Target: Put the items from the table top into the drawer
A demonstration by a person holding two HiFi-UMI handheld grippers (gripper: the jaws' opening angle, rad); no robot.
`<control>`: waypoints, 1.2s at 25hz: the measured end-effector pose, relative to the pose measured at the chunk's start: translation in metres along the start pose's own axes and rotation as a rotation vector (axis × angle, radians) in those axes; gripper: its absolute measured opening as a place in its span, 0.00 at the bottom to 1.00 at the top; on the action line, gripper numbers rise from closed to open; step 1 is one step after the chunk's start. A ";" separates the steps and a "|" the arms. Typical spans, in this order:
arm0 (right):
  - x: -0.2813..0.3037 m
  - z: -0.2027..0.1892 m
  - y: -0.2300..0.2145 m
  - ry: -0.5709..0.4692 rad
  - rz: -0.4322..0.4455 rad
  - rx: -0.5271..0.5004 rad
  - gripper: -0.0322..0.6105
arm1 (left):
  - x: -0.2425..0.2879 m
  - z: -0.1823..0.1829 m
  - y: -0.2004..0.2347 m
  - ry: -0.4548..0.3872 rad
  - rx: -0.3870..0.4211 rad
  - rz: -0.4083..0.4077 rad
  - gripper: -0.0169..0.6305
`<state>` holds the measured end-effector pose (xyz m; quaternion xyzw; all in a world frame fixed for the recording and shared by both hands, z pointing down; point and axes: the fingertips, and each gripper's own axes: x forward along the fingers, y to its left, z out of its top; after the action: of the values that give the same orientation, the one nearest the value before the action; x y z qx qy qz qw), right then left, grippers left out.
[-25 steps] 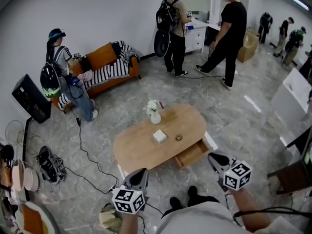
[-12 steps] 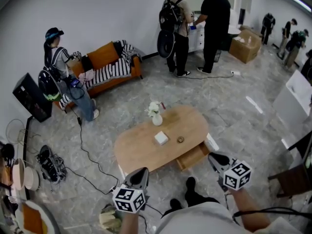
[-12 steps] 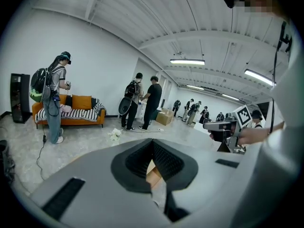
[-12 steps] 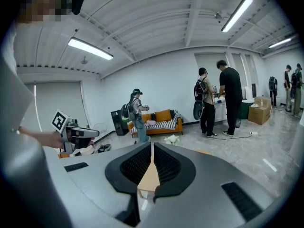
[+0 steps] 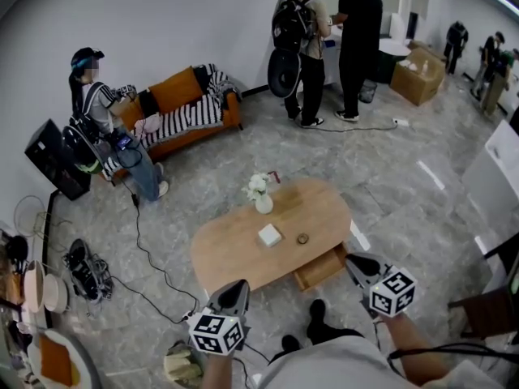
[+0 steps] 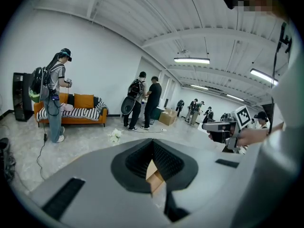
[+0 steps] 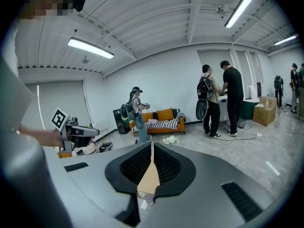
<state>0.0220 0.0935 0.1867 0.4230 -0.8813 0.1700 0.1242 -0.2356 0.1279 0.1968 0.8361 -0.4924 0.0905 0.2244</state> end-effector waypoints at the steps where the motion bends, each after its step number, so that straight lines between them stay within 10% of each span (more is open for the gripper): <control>1: 0.003 0.001 -0.005 0.001 0.004 -0.003 0.11 | 0.005 0.001 0.000 0.000 -0.001 0.003 0.03; 30: 0.064 -0.009 -0.118 0.127 0.137 -0.044 0.11 | 0.124 -0.001 -0.015 0.074 -0.062 0.118 0.03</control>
<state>0.0766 -0.0175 0.2408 0.3472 -0.9020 0.1853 0.1773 -0.1609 0.0370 0.2396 0.7944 -0.5346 0.1191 0.2627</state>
